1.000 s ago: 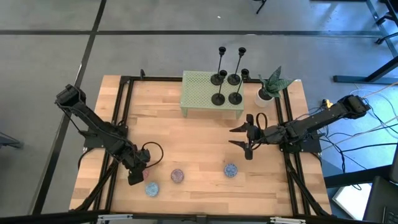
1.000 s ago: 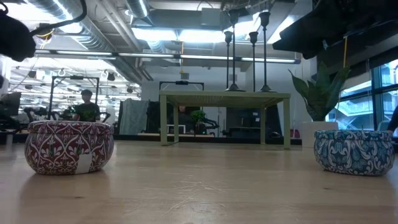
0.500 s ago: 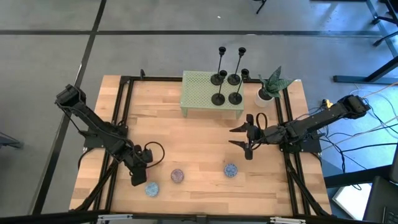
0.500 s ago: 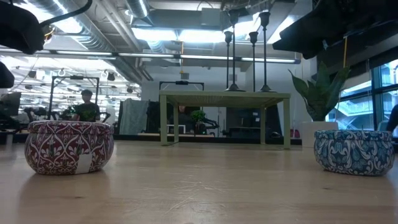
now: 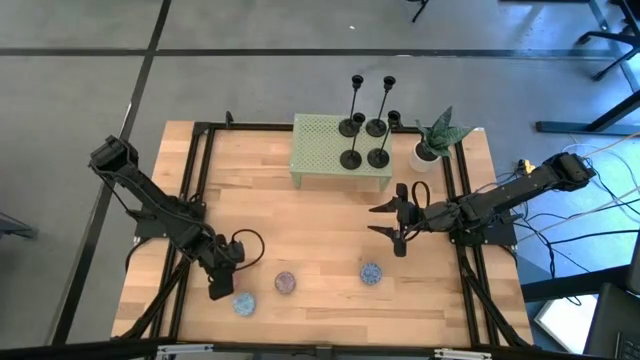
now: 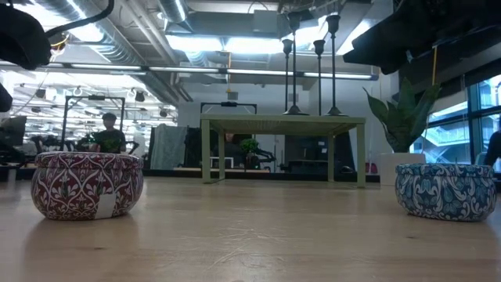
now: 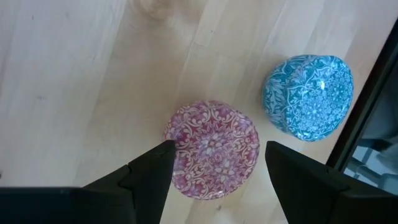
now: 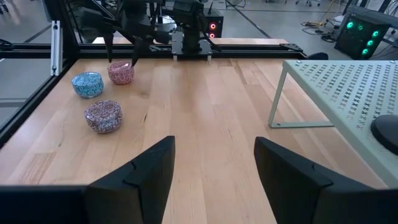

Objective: Pick & Place candle stick holders
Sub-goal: Put the orange scented candle on the shelf

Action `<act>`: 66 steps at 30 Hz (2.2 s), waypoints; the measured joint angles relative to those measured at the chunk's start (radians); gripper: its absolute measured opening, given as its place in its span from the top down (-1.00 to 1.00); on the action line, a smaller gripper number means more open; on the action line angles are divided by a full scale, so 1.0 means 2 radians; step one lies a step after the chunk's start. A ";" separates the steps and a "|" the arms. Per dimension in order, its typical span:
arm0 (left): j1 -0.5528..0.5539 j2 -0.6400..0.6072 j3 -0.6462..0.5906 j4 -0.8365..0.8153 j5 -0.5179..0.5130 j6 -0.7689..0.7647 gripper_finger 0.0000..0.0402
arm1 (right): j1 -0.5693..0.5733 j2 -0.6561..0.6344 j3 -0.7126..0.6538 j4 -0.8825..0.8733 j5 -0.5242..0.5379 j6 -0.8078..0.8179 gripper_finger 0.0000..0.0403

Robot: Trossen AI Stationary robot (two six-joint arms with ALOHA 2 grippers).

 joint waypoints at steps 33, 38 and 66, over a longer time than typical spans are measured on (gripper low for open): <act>0.009 0.092 -0.002 0.020 0.062 0.013 -0.46 | 0.000 0.000 0.000 -0.002 0.000 0.000 -0.12; 0.007 0.109 0.001 0.050 0.070 0.017 -0.46 | 0.000 0.000 0.000 -0.002 0.000 0.000 -0.12; 0.109 0.109 0.000 0.037 0.095 0.055 -0.36 | 0.000 0.000 0.000 0.000 0.000 -0.002 -0.12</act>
